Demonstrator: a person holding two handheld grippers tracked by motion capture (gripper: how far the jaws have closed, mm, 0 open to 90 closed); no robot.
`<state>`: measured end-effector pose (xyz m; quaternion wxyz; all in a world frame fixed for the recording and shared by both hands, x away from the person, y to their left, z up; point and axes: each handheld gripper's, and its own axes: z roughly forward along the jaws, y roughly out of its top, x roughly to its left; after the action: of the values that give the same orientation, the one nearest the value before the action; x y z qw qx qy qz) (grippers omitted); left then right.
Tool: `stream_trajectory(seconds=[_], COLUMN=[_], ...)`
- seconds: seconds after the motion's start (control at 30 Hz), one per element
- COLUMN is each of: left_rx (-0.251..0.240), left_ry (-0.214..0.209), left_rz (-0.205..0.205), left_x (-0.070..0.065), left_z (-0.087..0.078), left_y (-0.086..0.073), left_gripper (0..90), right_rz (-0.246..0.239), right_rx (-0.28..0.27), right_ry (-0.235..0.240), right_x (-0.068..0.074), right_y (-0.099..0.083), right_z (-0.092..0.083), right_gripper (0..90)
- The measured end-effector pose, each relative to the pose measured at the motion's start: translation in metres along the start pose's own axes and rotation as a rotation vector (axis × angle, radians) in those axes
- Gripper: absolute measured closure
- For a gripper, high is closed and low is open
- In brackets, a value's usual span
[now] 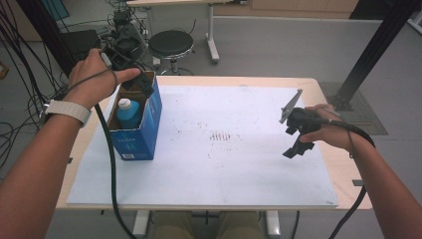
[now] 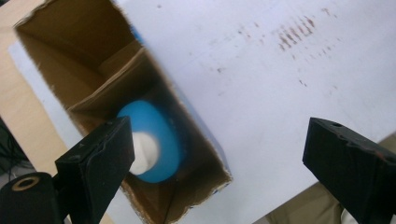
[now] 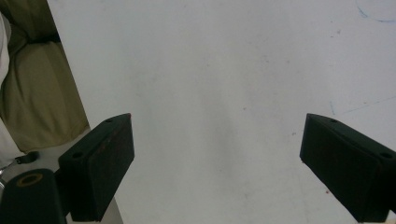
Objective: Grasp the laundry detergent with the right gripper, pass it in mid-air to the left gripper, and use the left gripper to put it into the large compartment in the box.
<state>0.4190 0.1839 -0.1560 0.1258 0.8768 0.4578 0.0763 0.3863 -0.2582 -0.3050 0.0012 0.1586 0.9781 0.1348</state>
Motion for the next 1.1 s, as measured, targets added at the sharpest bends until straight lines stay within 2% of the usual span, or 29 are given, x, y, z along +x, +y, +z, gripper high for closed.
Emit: stream_trajectory(seconds=[0.13, 0.3, 0.4, 0.7, 0.93, 1.03, 1.1], left_rx=[-0.008, -0.012, -0.002, 0.019, 0.049, 0.070, 0.087], left_ry=[-0.019, -0.076, -0.088, -0.103, -0.111, -0.125, -0.117], left_rz=[0.060, 0.176, 0.247, 0.395, 0.516, 0.550, 0.577], left_x=[-0.011, -0.029, -0.041, -0.068, -0.081, -0.085, -0.088], left_z=[-0.001, 0.002, 0.004, 0.013, 0.022, 0.025, 0.028], left_y=[0.002, 0.004, 0.005, 0.007, 0.004, 0.001, 0.000], left_gripper=[9.6, 9.7, 9.7, 9.7, 10.3, 10.3, 10.3], right_rz=[0.002, 0.006, 0.010, 0.014, 0.023, 0.028, 0.030], right_rx=[0.000, 0.004, 0.006, 0.007, 0.003, 0.003, 0.005], right_ry=[-0.002, 0.003, 0.001, -0.002, -0.008, -0.009, -0.005], right_x=[-0.001, -0.001, -0.001, -0.001, -0.001, -0.001, -0.001], right_y=[0.000, 0.001, 0.002, 0.001, -0.001, -0.001, -0.001], right_z=[0.000, 0.000, 0.000, 0.000, -0.005, -0.004, -0.004], right_gripper=[10.0, 10.0, 10.0, 10.0, 10.0, 10.0, 10.0])
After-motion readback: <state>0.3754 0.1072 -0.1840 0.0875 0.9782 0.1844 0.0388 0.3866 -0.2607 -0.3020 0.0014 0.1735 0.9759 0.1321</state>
